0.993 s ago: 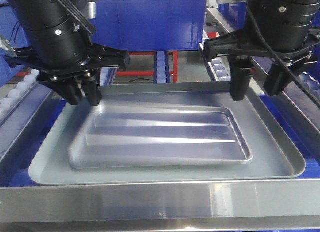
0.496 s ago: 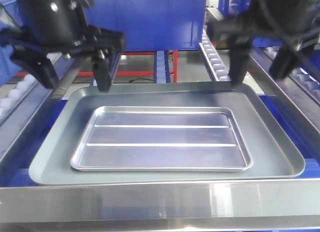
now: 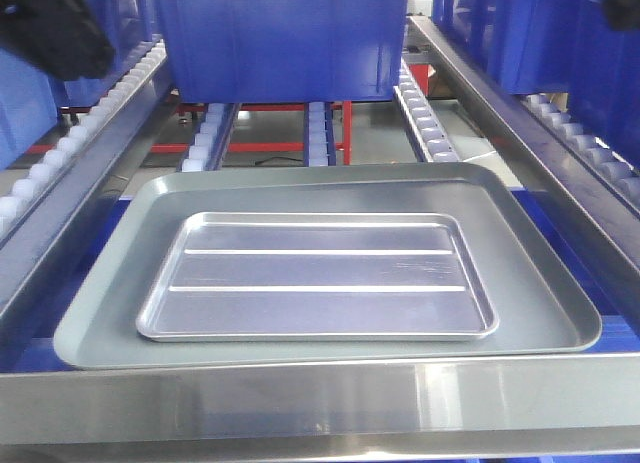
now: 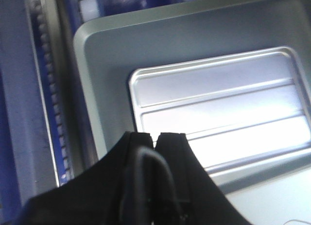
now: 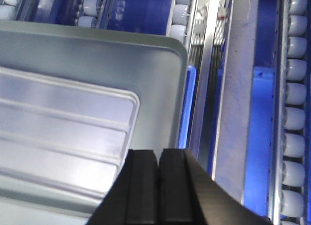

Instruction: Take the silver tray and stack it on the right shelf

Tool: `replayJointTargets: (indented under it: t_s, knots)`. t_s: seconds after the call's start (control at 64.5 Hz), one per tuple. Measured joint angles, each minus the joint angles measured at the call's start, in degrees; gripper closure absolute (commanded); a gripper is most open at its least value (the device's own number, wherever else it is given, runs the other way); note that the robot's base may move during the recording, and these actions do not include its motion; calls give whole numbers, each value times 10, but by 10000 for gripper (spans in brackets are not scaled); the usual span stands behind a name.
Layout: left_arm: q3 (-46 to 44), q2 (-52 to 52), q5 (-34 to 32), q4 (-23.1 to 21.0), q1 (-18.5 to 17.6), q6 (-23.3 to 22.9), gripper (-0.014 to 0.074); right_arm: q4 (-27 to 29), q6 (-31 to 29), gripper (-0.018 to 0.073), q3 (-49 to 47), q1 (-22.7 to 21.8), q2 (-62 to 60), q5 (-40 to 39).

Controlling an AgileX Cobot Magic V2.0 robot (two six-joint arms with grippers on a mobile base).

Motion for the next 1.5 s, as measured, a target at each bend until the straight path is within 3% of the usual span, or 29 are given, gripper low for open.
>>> replayJointTargets:
  t_s: [0.264,0.434,0.791,1.148,1.226,1.35,1.505]
  knots:
    - [205,-145,-184,47,-23,0,697,-48,0,503,206,0,-184,-153]
    - [272,-179,-257,55,-24,0,697,-57,0,503,263,0,-252,-192]
    - [277,-170,-278,56,-24,0,697,-61,0,503,267,0,-256,-203]
    - [277,-91,-293,55,-24,0,697,-61,0,503,267,0,-256,-204]
    - [277,-85,-315,24,-24,42,697,-61,0,503,267,0,-256,-204]
    - [277,-94,-342,-100,-24,203,697,-61,0,503,267,0,-256,-205]
    - [299,-178,-347,-186,-24,321,697,-61,0,503,267,0,-256,-205]
